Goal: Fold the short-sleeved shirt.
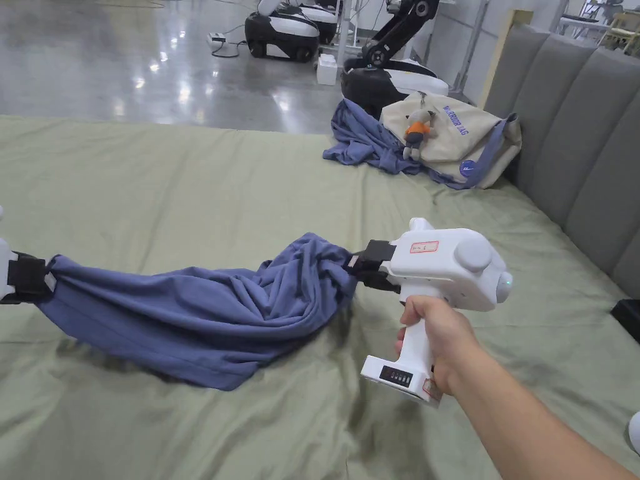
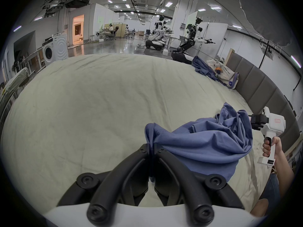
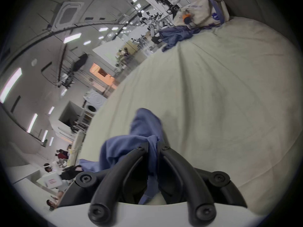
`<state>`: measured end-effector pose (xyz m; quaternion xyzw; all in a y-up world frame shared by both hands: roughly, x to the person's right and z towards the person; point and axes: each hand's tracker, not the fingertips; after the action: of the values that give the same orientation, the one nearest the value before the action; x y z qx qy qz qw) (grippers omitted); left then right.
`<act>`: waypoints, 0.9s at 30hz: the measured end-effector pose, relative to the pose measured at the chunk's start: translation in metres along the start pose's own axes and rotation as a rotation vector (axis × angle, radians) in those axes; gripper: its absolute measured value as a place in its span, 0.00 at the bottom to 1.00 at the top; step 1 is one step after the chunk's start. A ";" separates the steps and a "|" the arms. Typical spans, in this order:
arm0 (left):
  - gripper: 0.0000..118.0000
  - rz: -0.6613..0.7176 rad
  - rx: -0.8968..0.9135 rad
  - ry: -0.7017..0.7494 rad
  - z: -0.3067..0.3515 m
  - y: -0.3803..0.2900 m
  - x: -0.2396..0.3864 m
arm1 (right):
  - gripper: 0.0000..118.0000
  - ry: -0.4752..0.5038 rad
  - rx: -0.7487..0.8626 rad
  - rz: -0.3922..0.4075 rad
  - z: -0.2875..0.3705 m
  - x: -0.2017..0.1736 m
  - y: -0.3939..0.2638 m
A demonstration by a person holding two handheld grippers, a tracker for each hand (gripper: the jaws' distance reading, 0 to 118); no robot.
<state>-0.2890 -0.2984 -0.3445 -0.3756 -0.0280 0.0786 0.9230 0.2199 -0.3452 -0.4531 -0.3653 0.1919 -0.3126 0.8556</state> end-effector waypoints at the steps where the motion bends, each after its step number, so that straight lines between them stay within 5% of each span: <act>1: 0.04 -0.002 0.004 -0.004 0.004 0.001 0.000 | 0.08 0.050 -0.003 -0.011 0.005 -0.001 0.002; 3: 0.04 -0.006 0.018 -0.001 0.009 0.005 0.004 | 0.07 0.077 -0.026 -0.008 0.012 -0.007 0.006; 8: 0.04 0.018 0.083 -0.044 0.032 0.020 0.012 | 0.05 0.062 0.024 0.212 0.044 -0.049 0.012; 13: 0.04 -0.013 0.261 -0.080 0.098 0.069 0.029 | 0.04 0.029 0.163 0.469 0.108 -0.120 0.039; 14: 0.04 -0.020 0.286 -0.090 0.114 0.084 0.034 | 0.04 0.033 0.184 0.502 0.120 -0.168 0.037; 27: 0.04 -0.037 0.597 -0.088 0.324 0.240 0.049 | 0.04 -0.055 0.458 0.690 0.316 -0.333 0.117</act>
<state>-0.3062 0.1023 -0.2806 -0.0835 -0.0503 0.0828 0.9918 0.1988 0.1021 -0.2983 -0.0879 0.2056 -0.0323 0.9741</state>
